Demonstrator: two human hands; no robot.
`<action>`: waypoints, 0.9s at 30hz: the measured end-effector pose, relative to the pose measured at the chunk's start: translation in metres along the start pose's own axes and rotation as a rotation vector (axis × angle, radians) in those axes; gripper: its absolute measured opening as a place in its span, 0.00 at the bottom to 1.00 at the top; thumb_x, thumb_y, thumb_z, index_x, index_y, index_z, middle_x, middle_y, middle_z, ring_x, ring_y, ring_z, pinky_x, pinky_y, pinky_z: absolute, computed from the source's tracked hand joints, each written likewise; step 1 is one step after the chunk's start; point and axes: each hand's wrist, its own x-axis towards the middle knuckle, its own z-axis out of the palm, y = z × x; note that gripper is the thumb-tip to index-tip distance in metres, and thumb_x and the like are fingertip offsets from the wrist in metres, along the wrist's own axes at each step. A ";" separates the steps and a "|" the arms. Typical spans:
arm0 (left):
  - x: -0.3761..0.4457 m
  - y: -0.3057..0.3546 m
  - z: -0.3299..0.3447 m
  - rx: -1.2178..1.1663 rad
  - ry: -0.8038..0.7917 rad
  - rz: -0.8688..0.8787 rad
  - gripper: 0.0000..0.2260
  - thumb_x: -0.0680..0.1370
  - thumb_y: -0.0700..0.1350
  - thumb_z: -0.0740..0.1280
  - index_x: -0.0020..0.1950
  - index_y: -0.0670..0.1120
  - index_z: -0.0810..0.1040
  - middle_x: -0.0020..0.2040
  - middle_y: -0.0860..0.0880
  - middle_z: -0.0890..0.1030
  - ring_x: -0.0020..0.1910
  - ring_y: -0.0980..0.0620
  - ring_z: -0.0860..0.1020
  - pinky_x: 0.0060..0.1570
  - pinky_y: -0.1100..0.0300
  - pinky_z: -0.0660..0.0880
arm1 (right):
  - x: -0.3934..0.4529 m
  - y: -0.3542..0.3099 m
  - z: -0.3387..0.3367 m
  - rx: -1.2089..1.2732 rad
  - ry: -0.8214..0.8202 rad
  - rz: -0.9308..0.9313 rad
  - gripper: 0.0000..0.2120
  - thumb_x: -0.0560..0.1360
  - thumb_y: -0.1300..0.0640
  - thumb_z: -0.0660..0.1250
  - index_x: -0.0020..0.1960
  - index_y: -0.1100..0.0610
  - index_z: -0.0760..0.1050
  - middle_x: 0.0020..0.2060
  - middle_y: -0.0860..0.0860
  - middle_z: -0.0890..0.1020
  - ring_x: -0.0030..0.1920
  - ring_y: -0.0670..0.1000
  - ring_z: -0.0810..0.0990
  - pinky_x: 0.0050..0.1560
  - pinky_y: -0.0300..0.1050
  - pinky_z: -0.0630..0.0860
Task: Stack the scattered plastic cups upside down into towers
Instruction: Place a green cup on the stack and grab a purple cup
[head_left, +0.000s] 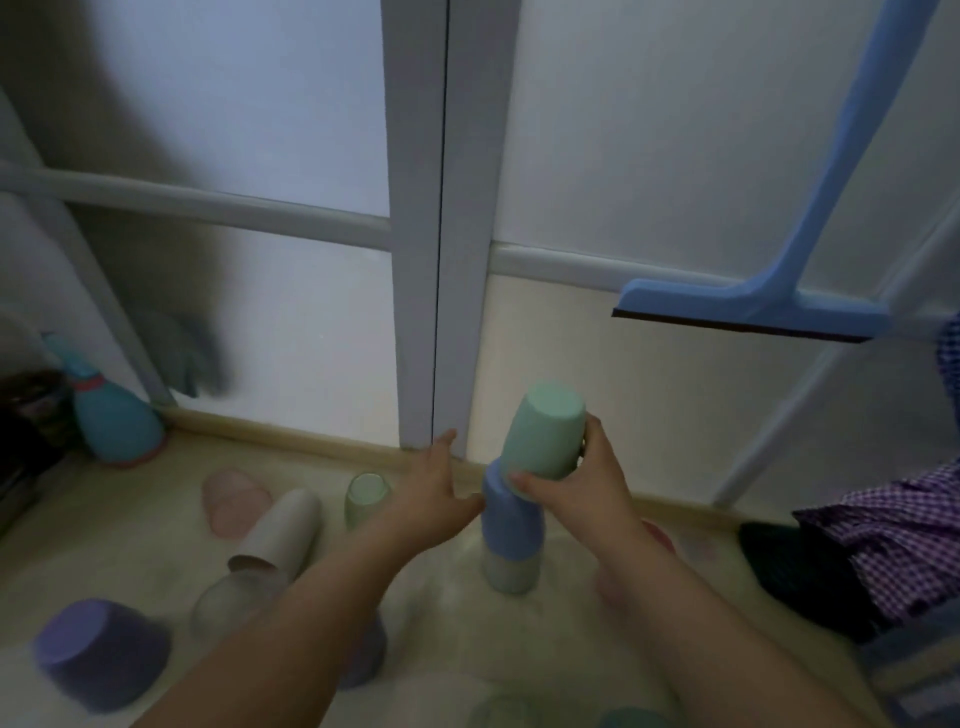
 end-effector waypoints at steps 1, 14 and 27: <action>0.009 0.003 0.005 -0.033 -0.023 -0.020 0.36 0.72 0.46 0.68 0.74 0.45 0.50 0.74 0.43 0.60 0.72 0.46 0.61 0.71 0.53 0.61 | 0.001 0.001 -0.001 -0.014 -0.004 0.000 0.41 0.58 0.57 0.80 0.65 0.51 0.64 0.58 0.47 0.73 0.59 0.49 0.73 0.57 0.48 0.74; 0.015 -0.008 0.029 0.036 -0.112 0.028 0.16 0.73 0.46 0.67 0.60 0.45 0.73 0.55 0.47 0.80 0.41 0.53 0.75 0.47 0.60 0.73 | -0.003 0.035 0.001 -0.067 -0.173 0.129 0.40 0.59 0.57 0.79 0.66 0.51 0.63 0.55 0.45 0.73 0.56 0.47 0.72 0.53 0.43 0.72; -0.041 -0.051 -0.037 0.201 -0.040 -0.015 0.17 0.73 0.46 0.68 0.61 0.48 0.72 0.55 0.48 0.79 0.47 0.52 0.77 0.49 0.62 0.72 | -0.018 0.006 0.003 -0.232 -0.037 -0.044 0.49 0.63 0.52 0.77 0.74 0.47 0.50 0.70 0.48 0.61 0.70 0.50 0.56 0.72 0.52 0.58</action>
